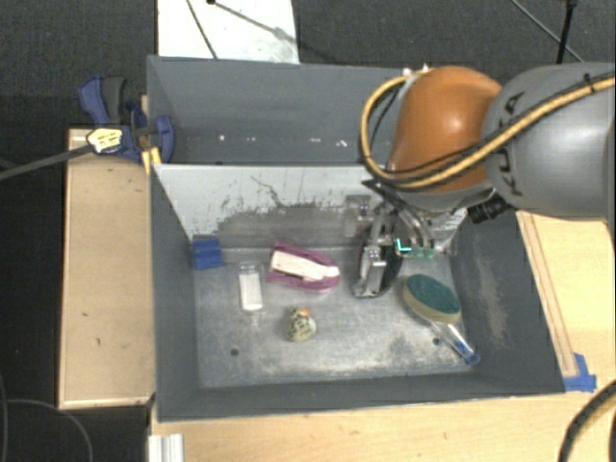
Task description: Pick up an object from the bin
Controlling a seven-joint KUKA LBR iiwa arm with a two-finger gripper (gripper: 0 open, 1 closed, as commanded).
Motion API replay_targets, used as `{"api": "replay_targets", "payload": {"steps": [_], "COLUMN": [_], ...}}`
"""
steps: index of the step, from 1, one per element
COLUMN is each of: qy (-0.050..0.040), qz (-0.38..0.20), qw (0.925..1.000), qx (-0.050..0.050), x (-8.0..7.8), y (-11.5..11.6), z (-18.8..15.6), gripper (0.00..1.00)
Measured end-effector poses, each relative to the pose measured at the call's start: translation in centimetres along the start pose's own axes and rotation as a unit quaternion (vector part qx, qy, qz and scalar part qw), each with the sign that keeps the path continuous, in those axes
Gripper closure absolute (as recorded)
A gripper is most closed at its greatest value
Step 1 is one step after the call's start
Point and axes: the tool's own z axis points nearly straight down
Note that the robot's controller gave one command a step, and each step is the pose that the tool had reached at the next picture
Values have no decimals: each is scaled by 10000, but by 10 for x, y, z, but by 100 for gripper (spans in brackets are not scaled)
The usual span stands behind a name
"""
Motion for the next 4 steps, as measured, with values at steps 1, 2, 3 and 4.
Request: {"api": "replay_targets", "payload": {"steps": [1, 2, 3, 4], "qy": [-22, -22, -3, -58], "qz": [-812, -1576, -2038, -2984], "qw": [9967, 9875, 9790, 9544], "qx": [19, -4, 15, 36], "x": [25, 65, 56, 53], "y": [-89, -29, -98, -186], "z": [13, 23, 77, 75], "gripper": [0, 0, 0, 0]}}
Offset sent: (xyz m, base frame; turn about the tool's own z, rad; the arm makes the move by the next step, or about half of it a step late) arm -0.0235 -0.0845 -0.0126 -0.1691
